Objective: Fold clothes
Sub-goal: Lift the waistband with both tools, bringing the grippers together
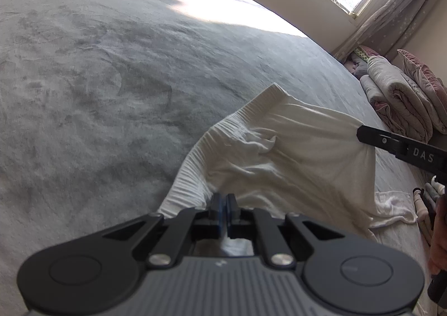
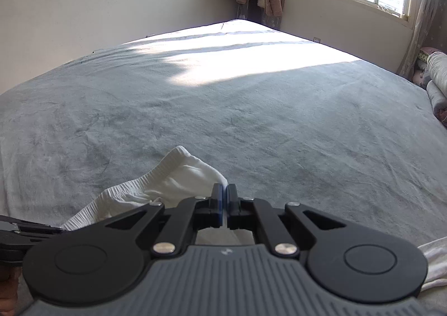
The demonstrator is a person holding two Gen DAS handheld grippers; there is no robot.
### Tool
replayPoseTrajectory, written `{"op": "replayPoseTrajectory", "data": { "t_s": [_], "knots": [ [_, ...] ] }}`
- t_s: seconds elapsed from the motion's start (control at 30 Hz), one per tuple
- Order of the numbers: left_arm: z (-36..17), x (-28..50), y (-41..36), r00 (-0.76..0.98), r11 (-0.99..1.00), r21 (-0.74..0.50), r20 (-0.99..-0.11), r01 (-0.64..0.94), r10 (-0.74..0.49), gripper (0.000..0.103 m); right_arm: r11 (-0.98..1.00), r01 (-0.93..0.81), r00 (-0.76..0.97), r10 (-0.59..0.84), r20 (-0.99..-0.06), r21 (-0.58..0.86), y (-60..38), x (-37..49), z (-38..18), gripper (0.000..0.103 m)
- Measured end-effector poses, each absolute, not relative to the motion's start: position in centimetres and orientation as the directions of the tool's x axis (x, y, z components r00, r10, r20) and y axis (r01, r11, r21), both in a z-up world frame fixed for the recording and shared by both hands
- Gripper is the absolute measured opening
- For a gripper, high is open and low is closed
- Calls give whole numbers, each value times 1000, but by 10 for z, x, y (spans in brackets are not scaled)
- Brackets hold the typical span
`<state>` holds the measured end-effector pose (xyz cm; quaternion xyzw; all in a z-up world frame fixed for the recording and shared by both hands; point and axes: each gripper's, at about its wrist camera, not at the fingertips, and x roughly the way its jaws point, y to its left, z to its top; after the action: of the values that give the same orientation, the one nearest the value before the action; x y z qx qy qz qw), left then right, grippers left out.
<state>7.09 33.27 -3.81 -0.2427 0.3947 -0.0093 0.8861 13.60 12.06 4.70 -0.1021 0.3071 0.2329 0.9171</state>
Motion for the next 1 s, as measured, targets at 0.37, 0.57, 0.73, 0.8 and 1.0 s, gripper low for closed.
{"op": "replayPoseTrajectory", "data": {
  "t_s": [0.37,0.57,0.73,0.8,1.0],
  "knots": [
    [-39,67,335,694,878,-449,-686,-168,-218,5,844,-536,698,420,-580,-34,103,57,65,2],
    [-39,65,333,695,886,-434,-689,-165,-208,5,841,-541,672,432,-601,1,95,34,43,2],
    [-36,61,330,693,896,-414,-694,-161,-196,5,846,-529,620,438,-651,66,92,28,9,2],
    [-36,59,332,691,893,-419,-695,-162,-200,5,847,-524,596,443,-670,93,93,29,-7,2],
    [-35,50,343,684,866,-476,-685,-156,-253,6,845,-505,559,474,-680,174,86,35,-31,4]
  ]
}}
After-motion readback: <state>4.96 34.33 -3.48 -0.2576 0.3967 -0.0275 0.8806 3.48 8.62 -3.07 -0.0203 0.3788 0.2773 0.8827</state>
